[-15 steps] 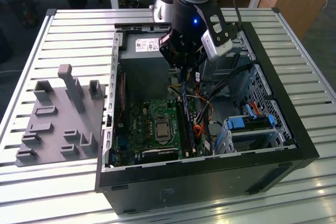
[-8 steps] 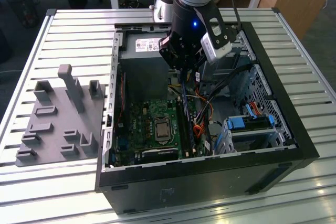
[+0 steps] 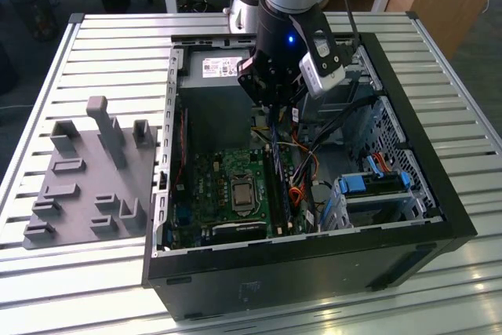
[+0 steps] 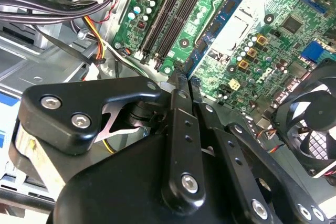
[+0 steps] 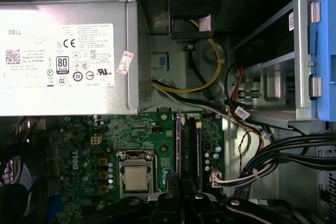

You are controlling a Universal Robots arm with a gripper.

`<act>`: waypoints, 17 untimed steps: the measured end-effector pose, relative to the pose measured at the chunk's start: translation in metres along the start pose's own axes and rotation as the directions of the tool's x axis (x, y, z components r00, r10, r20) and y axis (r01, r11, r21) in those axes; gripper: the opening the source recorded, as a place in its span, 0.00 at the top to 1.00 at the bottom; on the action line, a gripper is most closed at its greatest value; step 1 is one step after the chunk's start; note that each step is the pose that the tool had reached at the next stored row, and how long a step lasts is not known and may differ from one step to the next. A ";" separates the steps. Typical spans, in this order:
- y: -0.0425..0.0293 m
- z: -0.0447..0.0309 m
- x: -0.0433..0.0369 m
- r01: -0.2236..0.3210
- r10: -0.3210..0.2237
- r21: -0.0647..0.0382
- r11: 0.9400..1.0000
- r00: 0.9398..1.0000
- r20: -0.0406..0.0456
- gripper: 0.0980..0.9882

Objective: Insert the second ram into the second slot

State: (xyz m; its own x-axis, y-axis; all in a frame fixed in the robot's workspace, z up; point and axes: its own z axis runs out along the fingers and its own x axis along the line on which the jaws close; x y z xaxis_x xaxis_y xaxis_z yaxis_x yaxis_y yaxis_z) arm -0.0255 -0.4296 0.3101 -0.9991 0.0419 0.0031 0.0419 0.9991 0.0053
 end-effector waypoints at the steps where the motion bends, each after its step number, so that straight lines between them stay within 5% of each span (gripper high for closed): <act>1: 0.0000 0.0004 0.0000 0.000 0.000 0.000 1.000 1.000 0.000 0.96; 17: 0.0000 0.0072 0.0000 -0.001 0.001 0.003 1.000 1.000 0.000 0.96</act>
State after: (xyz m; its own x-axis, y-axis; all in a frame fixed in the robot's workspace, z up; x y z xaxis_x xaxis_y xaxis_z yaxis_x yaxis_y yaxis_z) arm -0.0255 -0.4296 0.3029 -0.9991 0.0429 0.0030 0.0429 0.9991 0.0026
